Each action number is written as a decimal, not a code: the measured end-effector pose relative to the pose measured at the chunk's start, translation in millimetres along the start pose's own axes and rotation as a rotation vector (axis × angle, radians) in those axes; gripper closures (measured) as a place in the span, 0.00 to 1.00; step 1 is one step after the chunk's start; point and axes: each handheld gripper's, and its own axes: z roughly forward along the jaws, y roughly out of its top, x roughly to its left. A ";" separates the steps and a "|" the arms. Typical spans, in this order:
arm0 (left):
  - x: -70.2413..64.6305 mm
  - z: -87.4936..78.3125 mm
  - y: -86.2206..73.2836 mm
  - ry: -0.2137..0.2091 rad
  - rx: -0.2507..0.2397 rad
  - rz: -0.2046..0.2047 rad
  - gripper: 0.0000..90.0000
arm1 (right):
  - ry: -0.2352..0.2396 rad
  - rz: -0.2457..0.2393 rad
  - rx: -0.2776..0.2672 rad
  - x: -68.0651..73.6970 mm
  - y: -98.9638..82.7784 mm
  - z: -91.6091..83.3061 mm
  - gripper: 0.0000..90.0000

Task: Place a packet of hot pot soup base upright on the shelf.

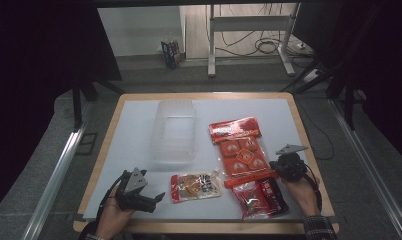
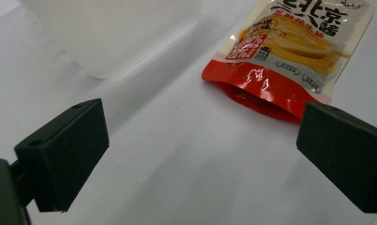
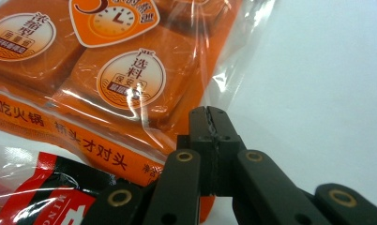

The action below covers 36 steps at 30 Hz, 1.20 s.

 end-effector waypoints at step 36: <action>-2.0 2.4 0.7 0.001 0.015 0.015 0.03 | 0.162 -0.067 0.000 44.2 12.9 13.9 0.98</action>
